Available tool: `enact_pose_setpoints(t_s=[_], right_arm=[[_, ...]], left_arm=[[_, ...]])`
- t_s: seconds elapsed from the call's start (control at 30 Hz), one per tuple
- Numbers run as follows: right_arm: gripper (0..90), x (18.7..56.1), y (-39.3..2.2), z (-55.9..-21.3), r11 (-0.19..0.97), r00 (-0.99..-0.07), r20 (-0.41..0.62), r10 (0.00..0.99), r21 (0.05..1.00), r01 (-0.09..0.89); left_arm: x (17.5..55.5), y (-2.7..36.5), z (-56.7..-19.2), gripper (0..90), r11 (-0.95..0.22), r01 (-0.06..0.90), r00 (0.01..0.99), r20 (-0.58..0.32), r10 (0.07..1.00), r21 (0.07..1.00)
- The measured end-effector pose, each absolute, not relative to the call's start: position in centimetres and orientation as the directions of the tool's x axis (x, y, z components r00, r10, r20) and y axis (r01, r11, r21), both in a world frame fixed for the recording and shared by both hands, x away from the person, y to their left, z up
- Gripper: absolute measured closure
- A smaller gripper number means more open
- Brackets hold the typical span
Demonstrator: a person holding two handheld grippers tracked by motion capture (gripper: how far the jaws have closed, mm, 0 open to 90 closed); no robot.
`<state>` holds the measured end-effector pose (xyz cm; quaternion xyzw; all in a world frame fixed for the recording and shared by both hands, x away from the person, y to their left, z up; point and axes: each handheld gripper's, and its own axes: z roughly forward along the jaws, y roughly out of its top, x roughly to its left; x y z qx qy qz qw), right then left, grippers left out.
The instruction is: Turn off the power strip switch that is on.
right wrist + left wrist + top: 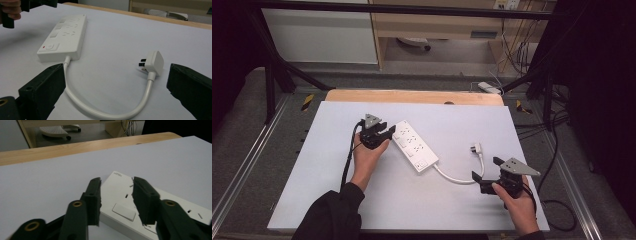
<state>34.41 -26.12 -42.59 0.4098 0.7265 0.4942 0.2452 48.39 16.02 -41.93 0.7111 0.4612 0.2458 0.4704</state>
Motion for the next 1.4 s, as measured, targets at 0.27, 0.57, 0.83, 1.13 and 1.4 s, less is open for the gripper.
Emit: enact_pose_setpoints(t_s=[0.27, 0.57, 0.83, 1.13, 1.4], right_arm=[[2.5, 34.4, -26.1, -42.6, 0.178, -0.545, 0.050, 0.837, 0.917, 0.358], [2.5, 34.4, -26.1, -42.6, 0.179, -0.545, 0.048, 0.837, 0.917, 0.356], [2.5, 34.5, -26.0, -42.6, 0.182, -0.547, 0.046, 0.836, 0.917, 0.356], [2.5, 34.5, -26.0, -42.6, 0.183, -0.546, 0.046, 0.837, 0.916, 0.357], [2.5, 34.5, -26.0, -42.7, 0.186, -0.547, 0.044, 0.836, 0.915, 0.359]], left_arm=[[47.7, 16.5, -40.9, 25.6, -0.114, 0.426, 0.440, -0.096, 0.893, 0.897], [46.3, 16.9, -40.0, 9.2, -0.128, 0.429, 0.432, -0.079, 0.899, 0.894], [44.2, 17.6, -39.3, 7.0, -0.129, 0.402, 0.482, -0.089, 0.872, 0.907], [41.9, 19.5, -38.5, 6.7, -0.095, 0.392, 0.491, -0.121, 0.863, 0.915], [39.5, 21.6, -38.3, 7.5, -0.080, 0.392, 0.491, -0.135, 0.861, 0.917]])
